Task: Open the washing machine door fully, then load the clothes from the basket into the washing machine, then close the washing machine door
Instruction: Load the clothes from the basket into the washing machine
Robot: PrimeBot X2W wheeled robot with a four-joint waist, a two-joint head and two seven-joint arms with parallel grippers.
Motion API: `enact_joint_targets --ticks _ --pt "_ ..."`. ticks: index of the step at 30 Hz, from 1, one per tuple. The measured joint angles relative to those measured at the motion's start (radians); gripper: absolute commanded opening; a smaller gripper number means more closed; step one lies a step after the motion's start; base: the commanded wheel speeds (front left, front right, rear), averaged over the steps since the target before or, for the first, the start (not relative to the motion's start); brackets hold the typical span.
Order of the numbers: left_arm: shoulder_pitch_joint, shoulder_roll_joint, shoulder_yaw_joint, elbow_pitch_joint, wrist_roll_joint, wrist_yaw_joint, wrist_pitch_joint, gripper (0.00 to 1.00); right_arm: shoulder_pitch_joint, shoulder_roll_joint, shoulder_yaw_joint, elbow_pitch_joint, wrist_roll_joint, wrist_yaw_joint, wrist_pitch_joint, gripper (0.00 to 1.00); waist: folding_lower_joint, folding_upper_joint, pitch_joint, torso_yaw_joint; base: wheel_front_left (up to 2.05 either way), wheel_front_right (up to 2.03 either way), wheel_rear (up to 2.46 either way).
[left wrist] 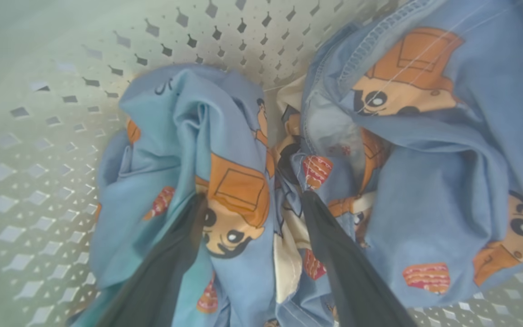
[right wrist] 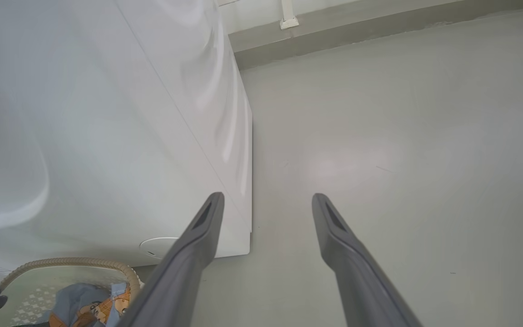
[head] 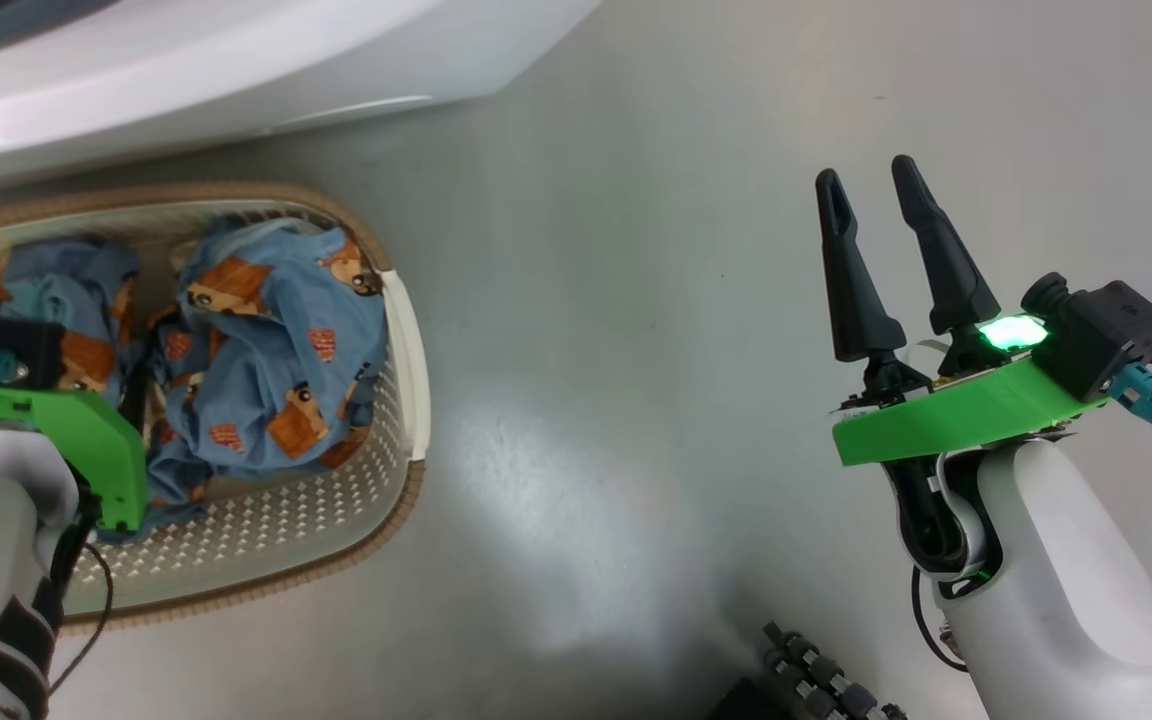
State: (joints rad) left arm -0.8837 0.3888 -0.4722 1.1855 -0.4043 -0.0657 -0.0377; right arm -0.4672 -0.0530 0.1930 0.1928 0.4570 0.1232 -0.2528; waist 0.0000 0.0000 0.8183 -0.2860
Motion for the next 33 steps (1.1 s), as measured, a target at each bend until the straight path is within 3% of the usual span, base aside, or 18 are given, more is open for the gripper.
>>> enact_joint_targets --ticks 4,11,20,31,32,33 --pt "-0.036 0.000 -0.004 0.032 0.003 0.030 0.008 1.00 0.000 0.000 0.005 -0.007 0.020 0.000 -0.001 1.00 0.0000 0.0000 0.019 -0.013 0.00 0.00 0.00" --pt "-0.067 0.006 -0.007 0.070 0.012 0.122 0.029 1.00 -0.004 0.001 0.022 -0.019 0.028 0.000 -0.001 1.00 0.0001 0.0000 0.048 -0.033 0.00 0.00 0.00" --pt "-0.082 0.006 -0.005 0.085 0.010 0.181 0.030 1.00 -0.005 0.004 0.027 -0.020 0.028 0.000 -0.001 1.00 0.0000 0.0000 0.065 -0.042 0.00 0.00 0.00" --pt "-0.103 -0.004 -0.044 0.097 0.013 0.144 0.128 1.00 -0.019 0.005 0.028 -0.023 0.028 0.000 -0.001 1.00 0.0000 0.0000 0.069 -0.048 0.00 0.00 0.00" --pt "-0.103 -0.004 -0.047 0.098 0.015 0.145 0.127 0.84 -0.019 0.005 0.028 -0.023 0.028 0.000 -0.001 1.00 0.0000 0.0000 0.069 -0.049 0.00 0.00 0.00" --pt "-0.103 -0.003 -0.051 0.098 0.020 0.146 0.127 0.57 -0.019 0.005 0.029 -0.023 0.028 0.000 -0.001 1.00 0.0000 0.0000 0.070 -0.049 0.00 0.00 0.00"
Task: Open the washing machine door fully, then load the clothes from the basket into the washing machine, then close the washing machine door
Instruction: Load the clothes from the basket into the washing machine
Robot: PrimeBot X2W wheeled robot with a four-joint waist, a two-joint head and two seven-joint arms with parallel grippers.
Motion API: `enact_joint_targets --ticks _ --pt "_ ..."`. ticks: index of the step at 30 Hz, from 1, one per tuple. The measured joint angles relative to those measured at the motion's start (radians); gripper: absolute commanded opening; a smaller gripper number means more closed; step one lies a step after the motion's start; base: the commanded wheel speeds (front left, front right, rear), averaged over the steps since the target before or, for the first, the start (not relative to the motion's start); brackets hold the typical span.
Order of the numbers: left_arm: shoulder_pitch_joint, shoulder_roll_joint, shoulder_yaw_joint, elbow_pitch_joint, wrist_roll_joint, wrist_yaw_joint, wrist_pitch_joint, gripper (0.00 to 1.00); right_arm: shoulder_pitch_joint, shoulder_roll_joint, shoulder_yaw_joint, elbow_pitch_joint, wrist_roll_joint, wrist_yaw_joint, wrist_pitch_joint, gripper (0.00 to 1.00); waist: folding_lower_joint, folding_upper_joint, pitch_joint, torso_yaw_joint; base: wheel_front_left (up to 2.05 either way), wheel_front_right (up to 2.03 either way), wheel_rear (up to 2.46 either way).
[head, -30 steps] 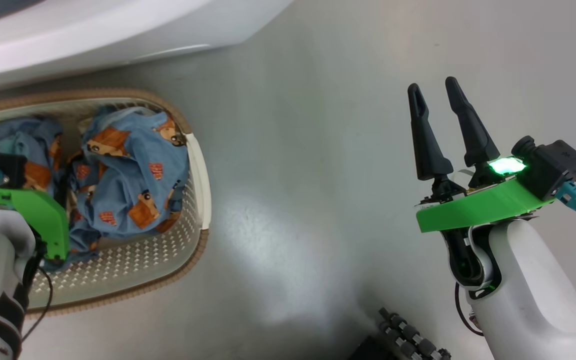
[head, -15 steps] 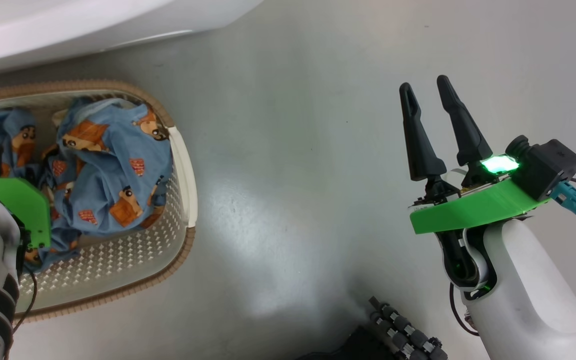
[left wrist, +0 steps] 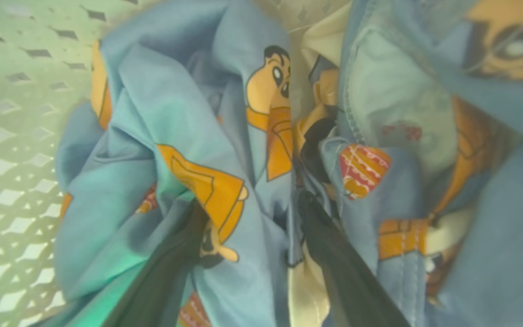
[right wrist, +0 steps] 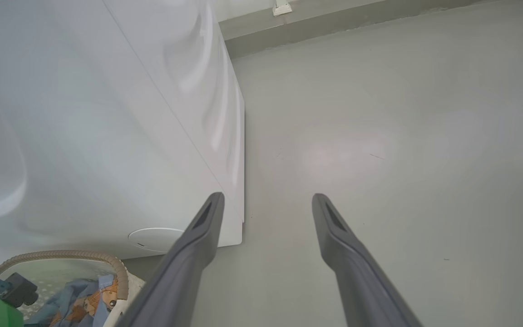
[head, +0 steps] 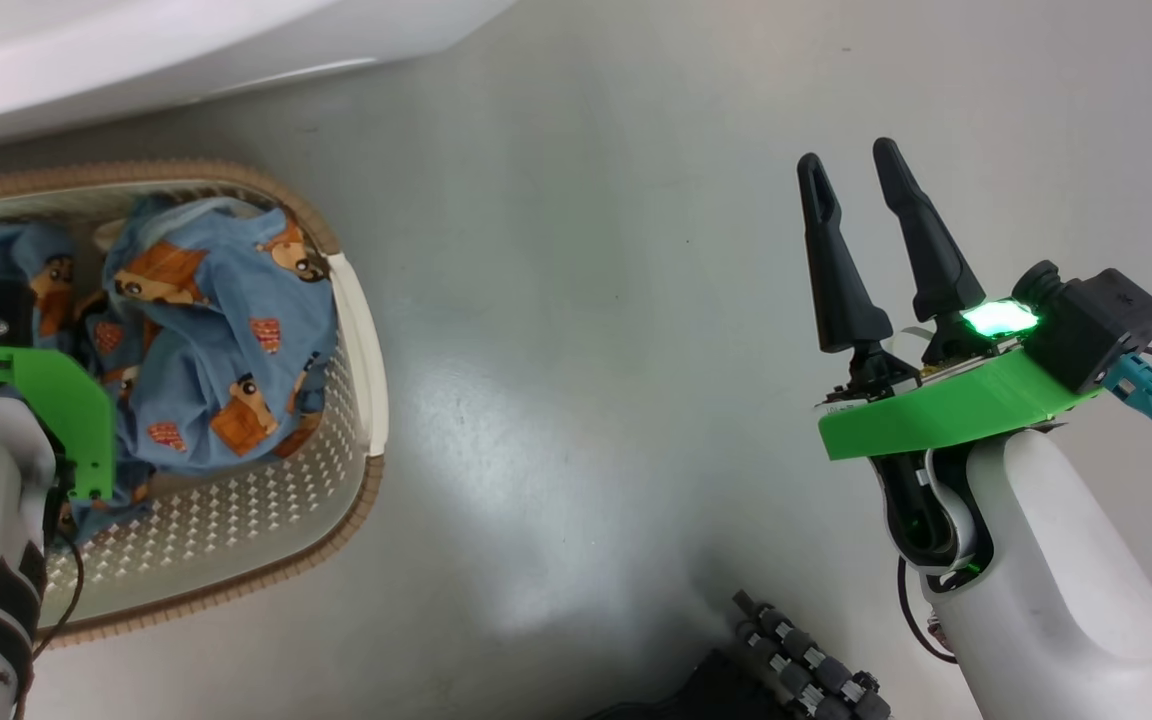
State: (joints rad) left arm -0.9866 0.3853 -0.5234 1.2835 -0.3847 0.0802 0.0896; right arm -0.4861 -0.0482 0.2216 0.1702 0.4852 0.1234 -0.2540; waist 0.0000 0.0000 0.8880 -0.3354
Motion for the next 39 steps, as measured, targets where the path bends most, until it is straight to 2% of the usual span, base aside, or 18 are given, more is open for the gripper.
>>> enact_joint_targets --ticks 2,4,5,14,22,28,39 --pt "0.000 0.000 -0.008 0.001 0.001 0.001 0.004 0.31 0.000 0.000 0.000 0.000 0.000 0.000 0.000 1.00 0.0000 0.0000 0.001 -0.002 0.00 0.00 0.00" --pt "0.000 0.000 -0.017 0.002 0.005 0.014 0.011 0.16 0.000 0.000 0.000 -0.001 0.000 0.000 0.000 1.00 0.0000 0.0000 0.001 -0.004 0.00 0.00 0.00" --pt "0.000 0.001 -0.019 0.002 0.010 0.018 0.013 0.00 0.000 0.000 0.000 -0.001 0.000 0.000 0.000 1.00 0.0000 0.0000 0.002 -0.005 0.00 0.00 0.00" --pt "-0.001 -0.008 -0.027 0.004 0.008 0.017 -0.021 0.00 0.000 0.001 -0.004 -0.004 0.000 0.000 0.000 1.00 0.0000 0.0000 -0.004 0.003 0.00 0.00 0.00" --pt "0.006 -0.067 -0.022 -0.013 -0.026 -0.038 -0.084 0.00 0.003 0.001 -0.014 0.010 -0.012 0.000 0.000 1.00 0.0000 0.0000 -0.051 0.032 0.00 0.00 0.00" --pt "0.035 -0.083 -0.021 -0.018 -0.049 -0.064 -0.145 0.00 0.004 0.001 -0.029 0.025 -0.038 0.000 0.000 1.00 -0.0001 0.0000 -0.098 0.058 0.00 0.00 0.00" --pt "0.115 -0.078 -0.017 -0.018 -0.085 -0.158 -0.261 0.00 0.034 0.000 -0.033 0.053 -0.051 0.000 0.000 1.00 -0.0001 0.0000 -0.203 0.086 0.00 0.00 0.00"
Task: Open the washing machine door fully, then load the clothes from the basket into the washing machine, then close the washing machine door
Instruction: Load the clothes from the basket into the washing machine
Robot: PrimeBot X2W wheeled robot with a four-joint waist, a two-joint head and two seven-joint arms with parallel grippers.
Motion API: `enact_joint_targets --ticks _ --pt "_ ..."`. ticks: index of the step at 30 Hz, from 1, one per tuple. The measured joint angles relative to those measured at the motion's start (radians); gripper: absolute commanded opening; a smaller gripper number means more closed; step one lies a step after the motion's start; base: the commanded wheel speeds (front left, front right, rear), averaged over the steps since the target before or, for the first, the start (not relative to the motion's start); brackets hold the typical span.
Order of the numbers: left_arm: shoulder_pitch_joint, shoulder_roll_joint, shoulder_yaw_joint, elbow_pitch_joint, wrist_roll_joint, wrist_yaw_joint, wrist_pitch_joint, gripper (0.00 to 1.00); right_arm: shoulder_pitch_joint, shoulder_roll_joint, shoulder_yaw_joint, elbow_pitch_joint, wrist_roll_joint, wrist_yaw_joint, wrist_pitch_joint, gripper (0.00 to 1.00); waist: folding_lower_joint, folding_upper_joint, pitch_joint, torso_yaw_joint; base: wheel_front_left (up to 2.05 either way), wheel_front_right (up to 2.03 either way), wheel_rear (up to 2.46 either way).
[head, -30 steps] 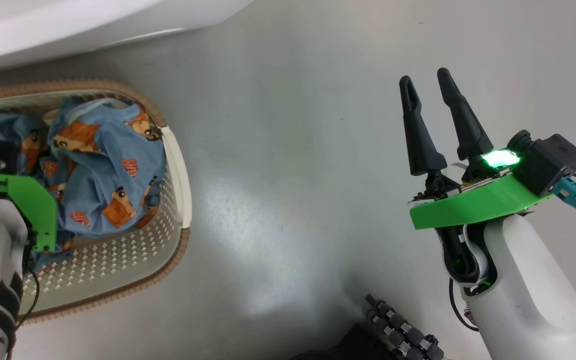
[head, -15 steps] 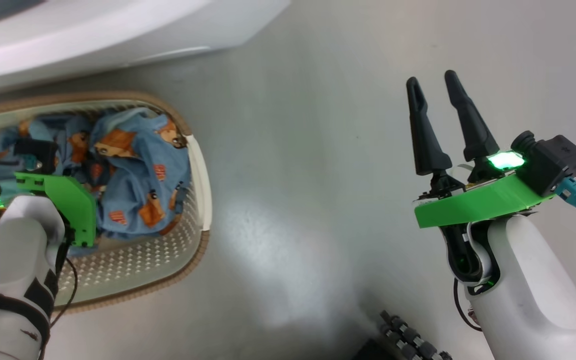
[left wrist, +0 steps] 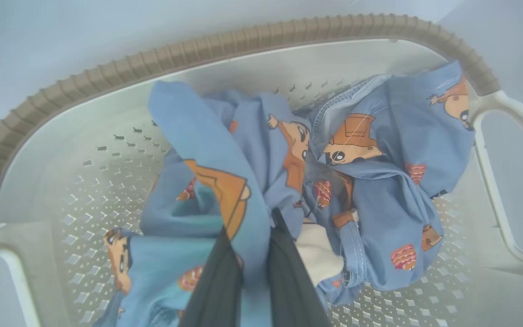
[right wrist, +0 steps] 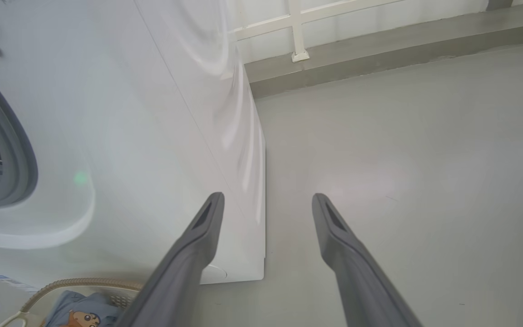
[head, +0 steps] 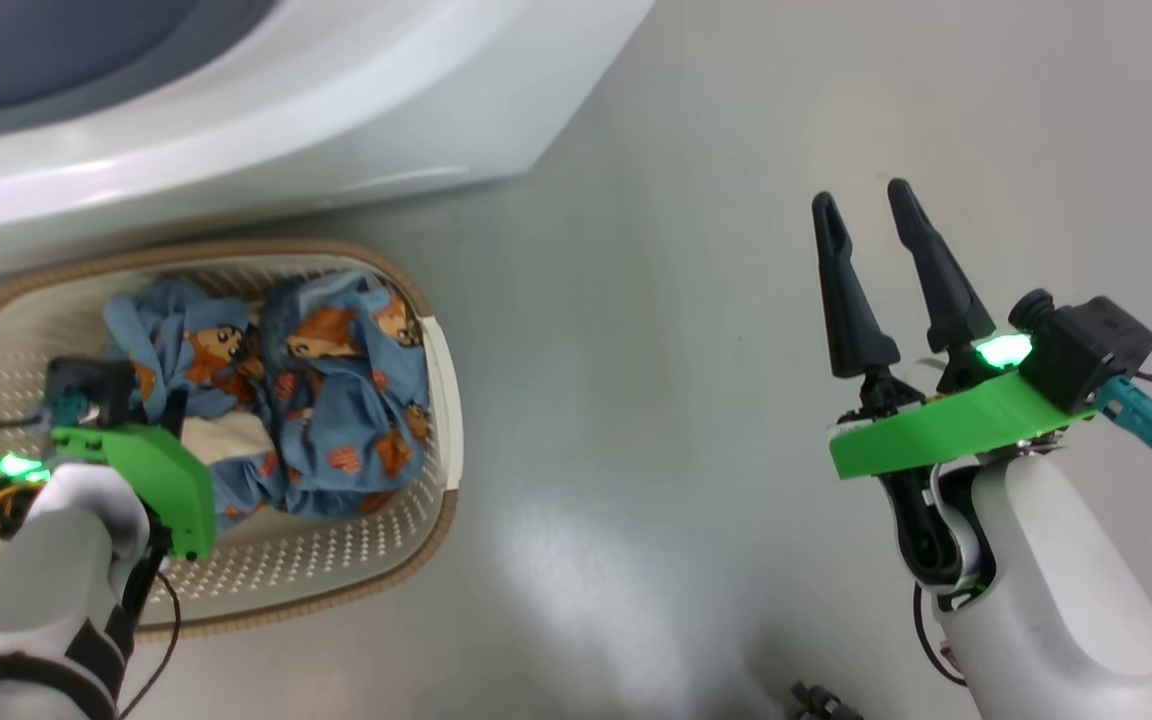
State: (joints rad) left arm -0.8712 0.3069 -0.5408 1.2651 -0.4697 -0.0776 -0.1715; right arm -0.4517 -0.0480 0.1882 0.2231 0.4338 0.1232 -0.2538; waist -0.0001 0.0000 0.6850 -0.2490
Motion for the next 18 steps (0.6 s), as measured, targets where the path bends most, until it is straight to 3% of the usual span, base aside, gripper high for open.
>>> enact_joint_targets --ticks 10,18 --pt "0.068 -0.014 0.024 -0.004 -0.058 -0.038 -0.066 0.00 0.056 -0.014 -0.026 0.033 -0.012 0.000 0.000 1.00 0.0000 0.0000 -0.115 0.022 0.00 0.00 0.00" --pt "0.141 -0.035 0.045 -0.089 -0.093 -0.048 -0.077 0.00 0.106 -0.048 -0.031 0.053 -0.011 0.000 0.000 1.00 -0.0001 0.0000 -0.214 0.053 0.00 0.00 0.00"
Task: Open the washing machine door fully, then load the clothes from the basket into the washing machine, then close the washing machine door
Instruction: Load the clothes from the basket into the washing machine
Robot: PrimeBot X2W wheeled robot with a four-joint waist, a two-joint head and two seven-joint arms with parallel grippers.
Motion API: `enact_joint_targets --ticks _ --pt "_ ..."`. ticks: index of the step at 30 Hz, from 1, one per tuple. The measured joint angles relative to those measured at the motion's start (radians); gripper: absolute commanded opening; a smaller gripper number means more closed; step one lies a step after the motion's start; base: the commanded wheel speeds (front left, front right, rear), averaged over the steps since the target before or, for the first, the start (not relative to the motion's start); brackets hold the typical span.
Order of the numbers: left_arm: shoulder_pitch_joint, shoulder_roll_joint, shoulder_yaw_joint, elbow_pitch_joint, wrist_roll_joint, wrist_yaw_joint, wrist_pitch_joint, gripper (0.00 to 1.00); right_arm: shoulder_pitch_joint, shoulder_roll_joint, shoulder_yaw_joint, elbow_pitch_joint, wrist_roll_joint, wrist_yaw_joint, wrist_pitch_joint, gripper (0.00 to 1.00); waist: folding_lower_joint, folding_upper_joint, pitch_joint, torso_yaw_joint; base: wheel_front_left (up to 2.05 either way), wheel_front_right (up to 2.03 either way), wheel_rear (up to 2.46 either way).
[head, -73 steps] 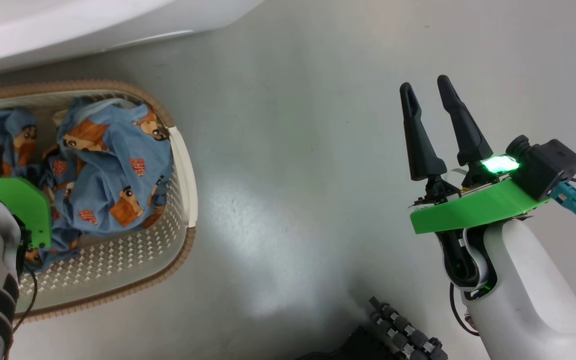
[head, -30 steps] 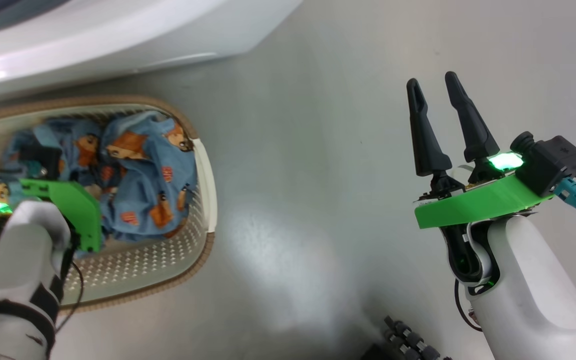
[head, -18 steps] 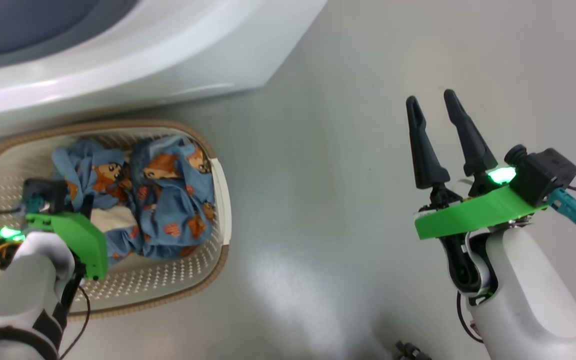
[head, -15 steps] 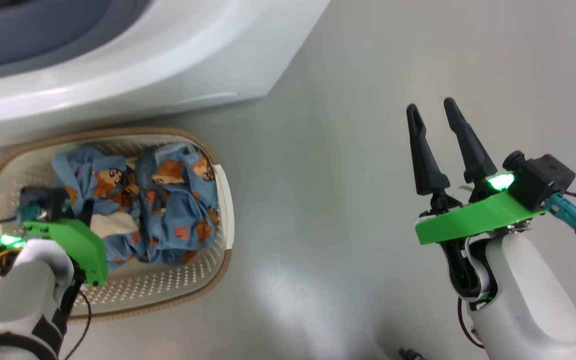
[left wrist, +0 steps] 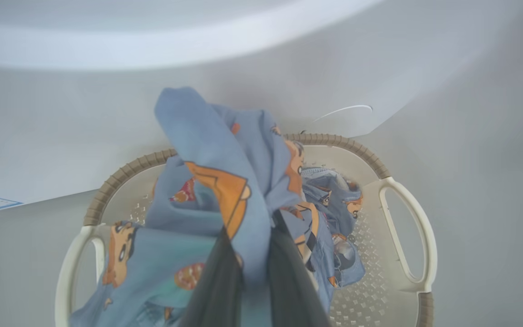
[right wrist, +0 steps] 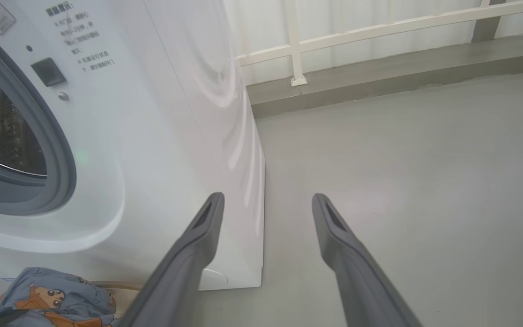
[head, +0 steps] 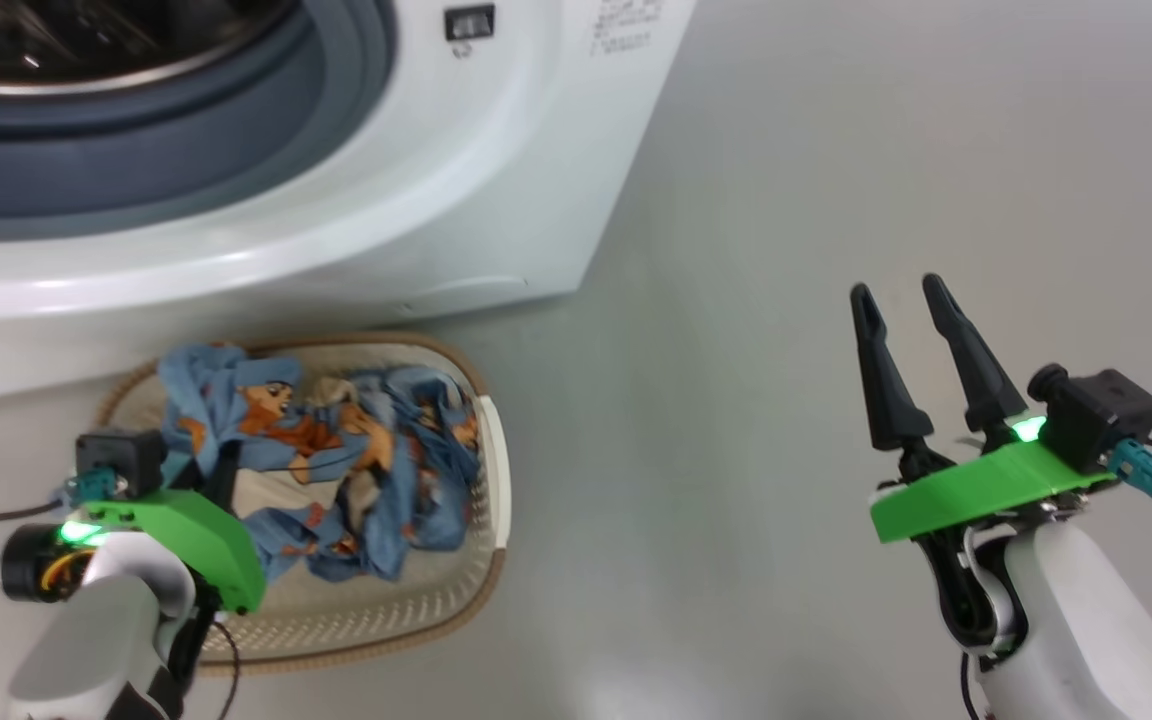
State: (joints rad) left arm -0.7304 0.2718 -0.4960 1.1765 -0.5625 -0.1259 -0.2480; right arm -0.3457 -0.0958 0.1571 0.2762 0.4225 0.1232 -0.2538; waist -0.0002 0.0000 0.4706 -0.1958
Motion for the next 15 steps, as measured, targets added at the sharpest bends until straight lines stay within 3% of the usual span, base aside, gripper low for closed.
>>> enact_joint_targets --ticks 15 --pt "0.210 -0.028 0.090 -0.280 -0.003 -0.001 0.000 0.00 0.098 -0.061 0.000 0.032 0.020 0.000 0.000 1.00 0.0000 0.0000 -0.189 0.058 0.00 0.00 0.00"
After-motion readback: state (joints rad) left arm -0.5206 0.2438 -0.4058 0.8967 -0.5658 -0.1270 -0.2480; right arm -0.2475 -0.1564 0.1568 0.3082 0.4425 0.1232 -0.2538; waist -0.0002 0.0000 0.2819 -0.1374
